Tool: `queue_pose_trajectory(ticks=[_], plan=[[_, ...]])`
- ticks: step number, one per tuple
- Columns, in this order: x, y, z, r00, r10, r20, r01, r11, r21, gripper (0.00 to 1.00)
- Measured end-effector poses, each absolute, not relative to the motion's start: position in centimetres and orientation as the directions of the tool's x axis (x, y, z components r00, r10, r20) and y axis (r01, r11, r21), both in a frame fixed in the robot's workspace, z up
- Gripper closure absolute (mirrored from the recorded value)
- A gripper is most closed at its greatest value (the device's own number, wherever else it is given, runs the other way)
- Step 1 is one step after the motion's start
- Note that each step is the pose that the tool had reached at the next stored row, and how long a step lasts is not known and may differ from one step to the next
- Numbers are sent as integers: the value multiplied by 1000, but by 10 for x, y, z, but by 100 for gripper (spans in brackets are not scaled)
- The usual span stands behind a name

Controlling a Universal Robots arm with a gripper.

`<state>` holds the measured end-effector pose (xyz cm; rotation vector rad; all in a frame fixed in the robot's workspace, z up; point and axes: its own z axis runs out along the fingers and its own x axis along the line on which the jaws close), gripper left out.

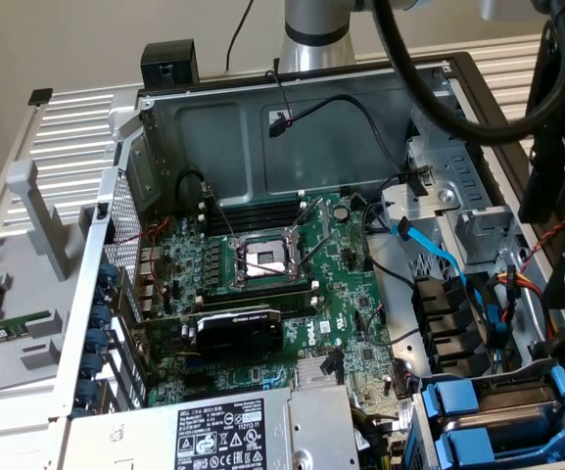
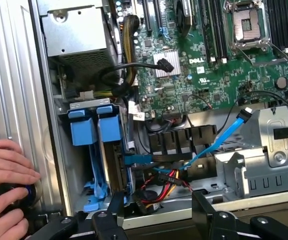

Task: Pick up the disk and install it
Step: 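Insert the first disk wire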

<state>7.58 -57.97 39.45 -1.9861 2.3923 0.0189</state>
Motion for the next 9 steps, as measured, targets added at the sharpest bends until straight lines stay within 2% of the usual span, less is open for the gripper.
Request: queue_pose_trajectory(ticks=[9], plan=[[76,-577,388,-246,-969,-35,-969,247,-21,35]])
